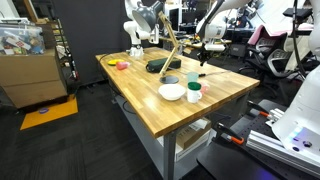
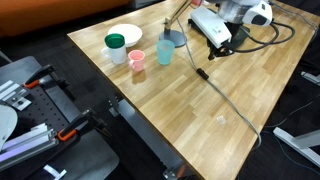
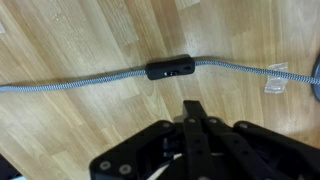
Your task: Turn off the desk lamp switch
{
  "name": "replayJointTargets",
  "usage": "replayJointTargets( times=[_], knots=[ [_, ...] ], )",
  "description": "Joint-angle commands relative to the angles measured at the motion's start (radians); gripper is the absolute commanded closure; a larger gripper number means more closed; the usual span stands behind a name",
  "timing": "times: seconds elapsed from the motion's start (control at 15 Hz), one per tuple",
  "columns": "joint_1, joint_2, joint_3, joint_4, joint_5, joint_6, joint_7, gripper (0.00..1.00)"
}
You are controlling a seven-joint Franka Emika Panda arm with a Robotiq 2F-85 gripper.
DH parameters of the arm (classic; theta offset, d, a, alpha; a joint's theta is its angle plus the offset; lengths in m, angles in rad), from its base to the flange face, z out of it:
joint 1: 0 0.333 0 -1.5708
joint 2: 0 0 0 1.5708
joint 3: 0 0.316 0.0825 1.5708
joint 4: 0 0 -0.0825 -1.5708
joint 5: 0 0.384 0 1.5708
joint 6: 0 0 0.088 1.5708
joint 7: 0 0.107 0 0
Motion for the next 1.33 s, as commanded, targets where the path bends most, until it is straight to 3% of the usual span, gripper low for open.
replayJointTargets(
  times=[0.0,0.4,0.47,0.53,0.6,0.67,0.93,1.27],
  knots=[
    [0.027,-0.138,-0.027,-0.168,-0.036,0.089,0.034,1.00],
    [0.060,-0.388,-0.080,-0.409,-0.115,0.165,0.054,1.00],
    [0.062,-0.426,-0.093,-0.448,-0.138,0.174,0.053,0.94],
    [0.055,-0.473,-0.101,-0.490,-0.152,0.168,0.031,0.72],
    [0.048,-0.401,-0.085,-0.398,-0.119,0.117,0.035,0.69],
    [0.049,-0.428,-0.092,-0.423,-0.123,0.116,0.035,0.93],
    [0.053,-0.407,-0.087,-0.412,-0.123,0.116,0.036,0.69],
    [0.052,-0.402,-0.087,-0.405,-0.124,0.116,0.036,0.69]
  ],
)
